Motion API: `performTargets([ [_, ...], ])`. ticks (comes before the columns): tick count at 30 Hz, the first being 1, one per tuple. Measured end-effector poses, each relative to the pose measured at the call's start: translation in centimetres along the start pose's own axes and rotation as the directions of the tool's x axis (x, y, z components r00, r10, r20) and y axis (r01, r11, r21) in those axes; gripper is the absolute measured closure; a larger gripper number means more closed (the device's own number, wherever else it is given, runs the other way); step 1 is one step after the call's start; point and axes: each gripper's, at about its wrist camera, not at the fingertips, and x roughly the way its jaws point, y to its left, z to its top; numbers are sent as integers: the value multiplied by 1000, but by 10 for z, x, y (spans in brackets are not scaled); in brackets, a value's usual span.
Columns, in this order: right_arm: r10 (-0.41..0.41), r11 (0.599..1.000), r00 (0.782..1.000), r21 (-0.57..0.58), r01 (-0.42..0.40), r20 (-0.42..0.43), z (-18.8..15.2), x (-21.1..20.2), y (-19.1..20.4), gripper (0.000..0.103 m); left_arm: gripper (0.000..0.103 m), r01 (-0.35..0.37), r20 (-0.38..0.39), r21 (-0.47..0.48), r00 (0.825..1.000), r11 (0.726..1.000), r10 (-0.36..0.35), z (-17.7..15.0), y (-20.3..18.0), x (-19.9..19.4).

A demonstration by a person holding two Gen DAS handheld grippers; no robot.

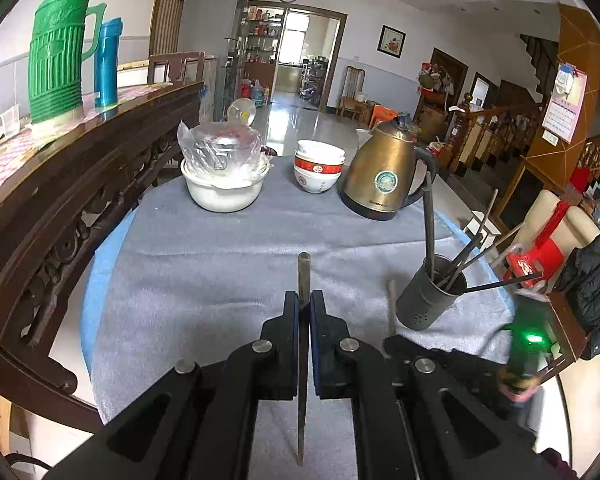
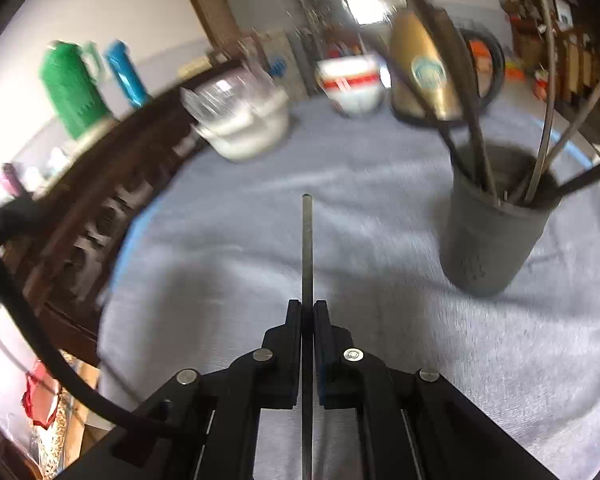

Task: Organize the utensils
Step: 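Carry the upright chopsticks in both tools over to the grey holder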

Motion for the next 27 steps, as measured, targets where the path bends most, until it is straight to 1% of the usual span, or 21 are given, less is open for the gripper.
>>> performTargets([
  [2,32,999,998,-4,-32,52,3,-17,4,97,98,-4,4,7,1000,1000,4,0,-4,-2],
  [5,69,998,989,-10,-68,131,4,-41,7,97,98,-8,9,16,1000,1000,8,1,-9,-6],
  [8,103,995,974,-7,-104,201,3,-62,8,97,98,-9,14,24,1000,1000,9,1,-13,-10],
  [13,125,991,947,3,-131,296,5,-89,5,97,98,-10,22,32,1000,999,10,2,-18,-15],
  [22,99,994,928,2,-107,358,6,-118,-4,97,98,-13,38,54,999,998,11,6,-28,-22],
  [27,90,996,913,-20,-90,397,5,-134,-3,97,98,-14,48,65,999,998,11,9,-34,-26],
])
